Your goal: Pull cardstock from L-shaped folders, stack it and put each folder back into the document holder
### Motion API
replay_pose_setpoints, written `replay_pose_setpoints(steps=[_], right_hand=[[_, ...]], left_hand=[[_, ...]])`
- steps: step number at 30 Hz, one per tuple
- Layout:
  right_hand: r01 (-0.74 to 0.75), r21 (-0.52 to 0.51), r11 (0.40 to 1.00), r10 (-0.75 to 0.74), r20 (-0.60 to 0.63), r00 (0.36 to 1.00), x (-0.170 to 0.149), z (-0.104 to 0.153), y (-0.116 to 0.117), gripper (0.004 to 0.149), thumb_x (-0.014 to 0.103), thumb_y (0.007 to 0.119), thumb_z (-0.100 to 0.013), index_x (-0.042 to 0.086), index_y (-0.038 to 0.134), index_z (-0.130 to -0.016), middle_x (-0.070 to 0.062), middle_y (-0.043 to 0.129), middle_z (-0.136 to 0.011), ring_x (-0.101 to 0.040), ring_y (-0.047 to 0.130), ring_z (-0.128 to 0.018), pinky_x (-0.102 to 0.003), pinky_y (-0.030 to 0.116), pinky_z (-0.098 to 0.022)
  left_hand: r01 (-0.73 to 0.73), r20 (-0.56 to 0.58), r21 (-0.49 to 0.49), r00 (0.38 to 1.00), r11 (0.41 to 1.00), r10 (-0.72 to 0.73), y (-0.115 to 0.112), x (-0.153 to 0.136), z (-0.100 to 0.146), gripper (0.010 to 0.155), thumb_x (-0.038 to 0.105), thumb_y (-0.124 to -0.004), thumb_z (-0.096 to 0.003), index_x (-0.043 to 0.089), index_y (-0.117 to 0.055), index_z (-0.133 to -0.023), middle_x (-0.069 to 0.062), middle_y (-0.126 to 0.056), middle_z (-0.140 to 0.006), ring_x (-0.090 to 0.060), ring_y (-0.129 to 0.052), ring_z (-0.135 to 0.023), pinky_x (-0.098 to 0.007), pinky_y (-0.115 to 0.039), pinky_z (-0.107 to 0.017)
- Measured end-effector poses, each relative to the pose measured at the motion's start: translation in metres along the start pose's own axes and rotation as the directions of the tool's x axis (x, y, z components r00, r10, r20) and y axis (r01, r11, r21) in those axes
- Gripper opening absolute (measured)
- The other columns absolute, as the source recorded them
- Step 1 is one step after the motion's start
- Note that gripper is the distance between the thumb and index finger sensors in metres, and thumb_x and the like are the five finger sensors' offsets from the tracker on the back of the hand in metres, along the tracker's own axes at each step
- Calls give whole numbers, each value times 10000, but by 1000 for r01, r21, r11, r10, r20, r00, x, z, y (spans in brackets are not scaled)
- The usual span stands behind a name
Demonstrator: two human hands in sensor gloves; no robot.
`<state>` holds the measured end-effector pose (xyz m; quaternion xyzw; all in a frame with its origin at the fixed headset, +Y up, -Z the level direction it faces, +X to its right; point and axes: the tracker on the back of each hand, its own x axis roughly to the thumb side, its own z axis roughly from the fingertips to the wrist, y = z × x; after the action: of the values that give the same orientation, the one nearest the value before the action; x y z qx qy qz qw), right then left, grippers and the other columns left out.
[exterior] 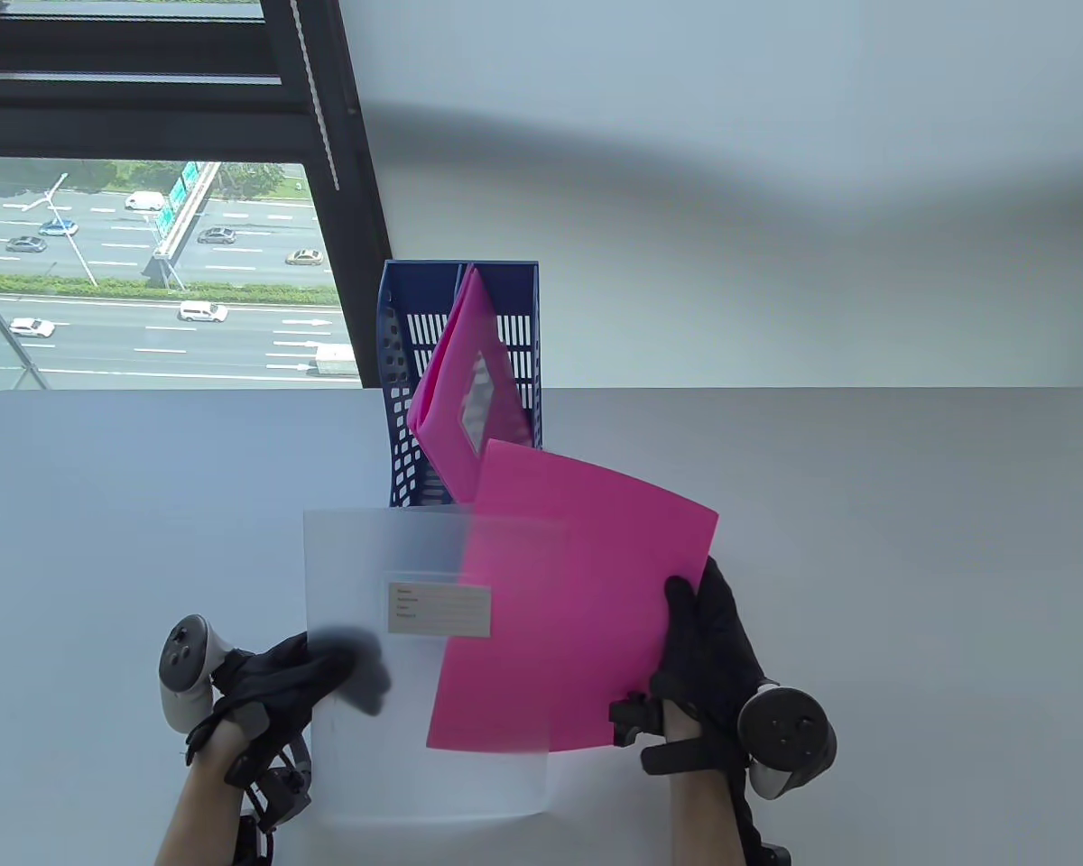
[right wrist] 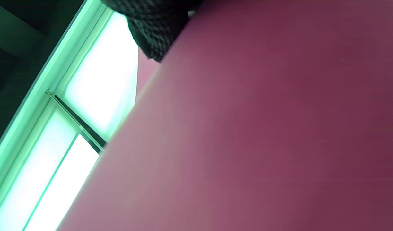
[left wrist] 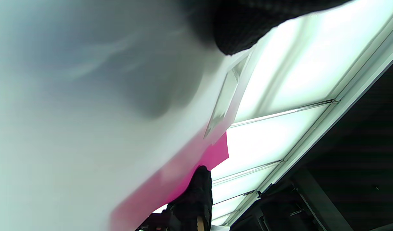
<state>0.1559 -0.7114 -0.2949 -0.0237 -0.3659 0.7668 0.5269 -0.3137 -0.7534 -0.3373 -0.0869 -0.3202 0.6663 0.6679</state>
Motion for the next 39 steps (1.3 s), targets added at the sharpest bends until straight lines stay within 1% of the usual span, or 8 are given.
replay_pose_setpoints(steps=[6,13,20,25,27,33,38,39], right_hand=[[-186,-70,980,186,-8,983,-11,-10,-28,486,384,814,-598,246,679,-1044,9,927,-769,-80,937,-321,-408,763,-592],[-349,2,937,348,-95,933,-16,-19,-47,483,379,823,-594,235,700,-1039,4,935,-761,-78,934,-309,-411,766,-587],[-435,142,889,457,-226,861,-34,-18,-31,536,344,839,-585,218,648,-1070,-23,904,-818,-116,943,-366,-445,731,-618],[-484,281,829,552,-268,790,-48,-14,-13,735,306,868,-570,262,408,-1142,-54,737,-996,-179,902,-545,-496,609,-703],[-486,340,805,579,-270,769,-55,-12,-5,734,299,861,-573,285,399,-1144,-68,671,-1046,-210,870,-620,-519,549,-728],[-531,504,681,703,-246,667,-68,-9,12,633,319,862,-573,261,556,-1124,-127,546,-1119,-289,732,-805,-554,385,-760],[-542,721,432,861,-152,485,-78,-5,29,611,421,841,-575,270,601,-1116,-83,287,-1195,-352,363,-981,-542,142,-747],[-526,723,448,850,-161,502,-79,-4,29,608,432,806,-590,290,559,-1127,-77,291,-1196,-347,368,-981,-542,150,-748]], left_hand=[[-10,-2,13,1000,1000,10,7,0,4,439,381,-734,-603,142,-804,-964,-64,-965,-789,-275,-1096,-586,-486,-794,-612],[-19,5,32,1000,999,19,18,1,10,437,386,-734,-603,148,-806,-963,-44,-967,-790,-273,-1095,-587,-484,-794,-614],[-45,24,50,999,998,44,22,1,13,437,391,-732,-606,150,-807,-962,-39,-968,-786,-265,-1097,-583,-480,-796,-615],[-48,29,54,998,997,47,22,1,13,437,392,-732,-606,150,-805,-963,-39,-967,-788,-264,-1097,-584,-480,-796,-616],[-52,32,60,998,997,50,22,1,13,436,391,-732,-606,151,-805,-962,-37,-967,-788,-264,-1097,-584,-480,-796,-615],[-66,40,70,997,995,63,20,3,12,437,391,-732,-606,150,-805,-963,-38,-966,-789,-264,-1096,-585,-480,-796,-615],[-68,32,60,997,996,66,19,2,11,435,391,-732,-607,151,-804,-963,-38,-966,-788,-263,-1096,-584,-480,-796,-615],[-68,31,61,997,996,66,19,2,11,436,391,-732,-607,150,-804,-963,-37,-966,-788,-262,-1095,-585,-480,-796,-615]])
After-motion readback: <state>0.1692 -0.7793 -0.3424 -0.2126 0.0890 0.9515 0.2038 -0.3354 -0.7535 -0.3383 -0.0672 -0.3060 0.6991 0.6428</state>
